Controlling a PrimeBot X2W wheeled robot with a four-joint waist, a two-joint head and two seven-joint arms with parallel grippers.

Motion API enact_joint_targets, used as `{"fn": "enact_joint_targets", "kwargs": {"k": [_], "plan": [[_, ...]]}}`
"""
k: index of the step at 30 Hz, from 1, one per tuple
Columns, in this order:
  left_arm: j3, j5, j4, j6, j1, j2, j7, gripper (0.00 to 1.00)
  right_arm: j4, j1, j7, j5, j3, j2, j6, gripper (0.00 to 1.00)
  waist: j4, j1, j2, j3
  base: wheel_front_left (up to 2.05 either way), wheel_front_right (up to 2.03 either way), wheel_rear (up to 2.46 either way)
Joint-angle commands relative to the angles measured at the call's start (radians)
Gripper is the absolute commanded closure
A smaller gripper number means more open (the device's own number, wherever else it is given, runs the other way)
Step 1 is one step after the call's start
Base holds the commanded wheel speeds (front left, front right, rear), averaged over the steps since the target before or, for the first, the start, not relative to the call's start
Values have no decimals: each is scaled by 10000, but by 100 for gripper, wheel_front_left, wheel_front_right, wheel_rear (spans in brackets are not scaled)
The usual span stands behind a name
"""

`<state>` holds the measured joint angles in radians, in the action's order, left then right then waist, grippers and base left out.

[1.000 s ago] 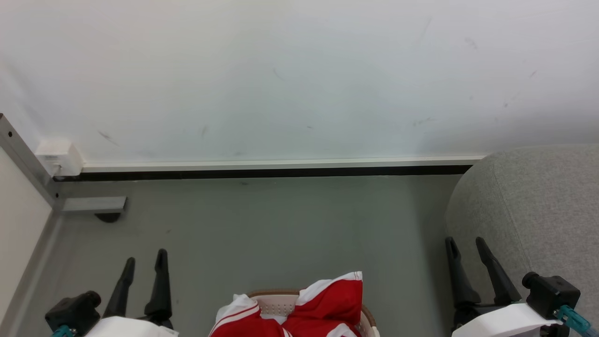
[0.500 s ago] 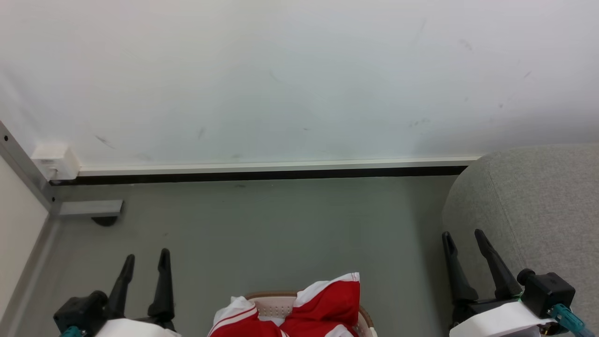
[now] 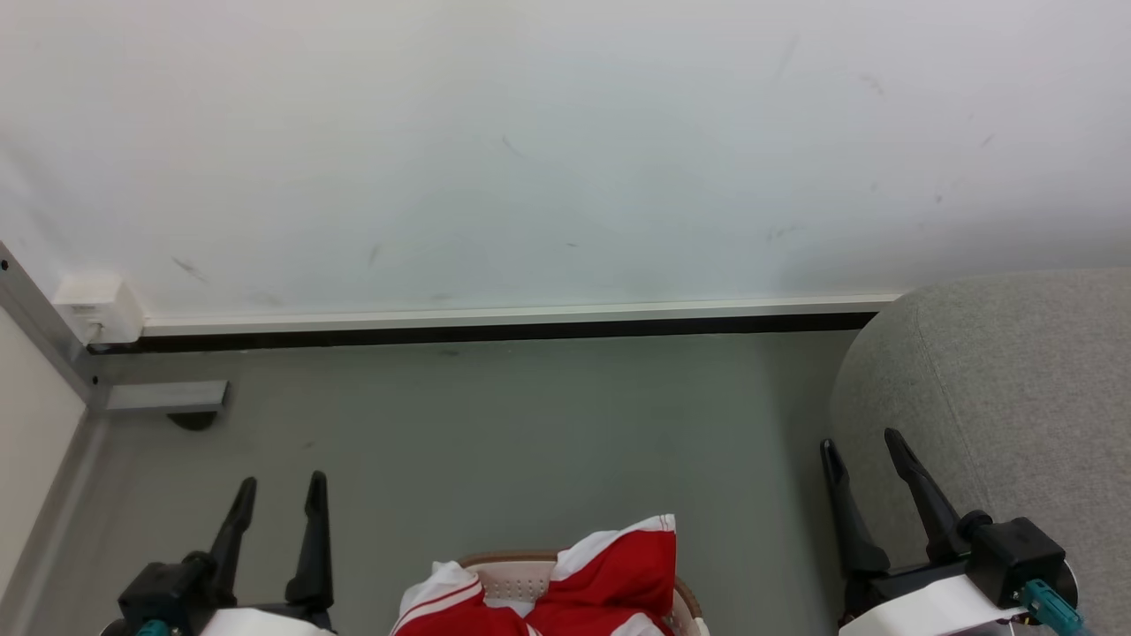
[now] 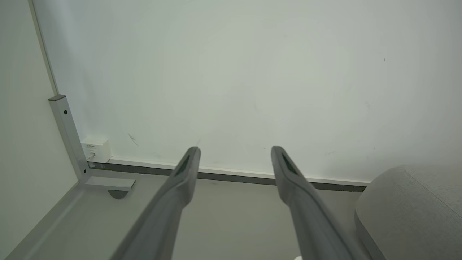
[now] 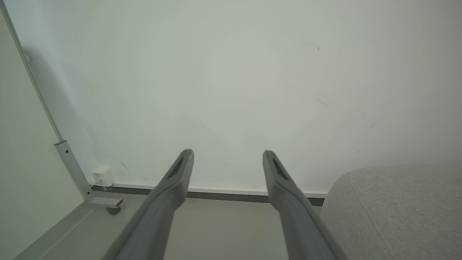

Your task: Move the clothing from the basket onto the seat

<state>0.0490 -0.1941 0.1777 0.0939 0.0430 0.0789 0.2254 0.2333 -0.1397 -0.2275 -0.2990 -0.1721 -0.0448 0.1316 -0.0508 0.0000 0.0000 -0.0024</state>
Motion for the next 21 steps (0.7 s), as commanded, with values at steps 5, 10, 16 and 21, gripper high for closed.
{"fn": "enact_joint_targets", "kwargs": {"k": [5, 10, 16, 21], "plan": [[-25, 571, -66, 78, -50, 55, 202, 0, -58, -107, -172, 516, -51, -87, -15, 0, -22, 0, 0, 11, 0, 0, 0], [7, 887, -54, 117, -27, 54, 277, 0, -83, -129, -258, 824, -82, -89, -16, 0, -45, 0, 0, 38, 0, 0, 0], [41, 1238, -60, 153, 9, 49, 364, 0, -98, -169, -344, 1159, -97, -88, -17, 0, -77, 0, 0, 53, 0, 0, 0], [93, 1427, -73, 167, 6, 28, 399, 0, -94, -189, -369, 1244, -98, -89, -17, 0, -104, 0, 0, 47, 0, 0, 0]]}}
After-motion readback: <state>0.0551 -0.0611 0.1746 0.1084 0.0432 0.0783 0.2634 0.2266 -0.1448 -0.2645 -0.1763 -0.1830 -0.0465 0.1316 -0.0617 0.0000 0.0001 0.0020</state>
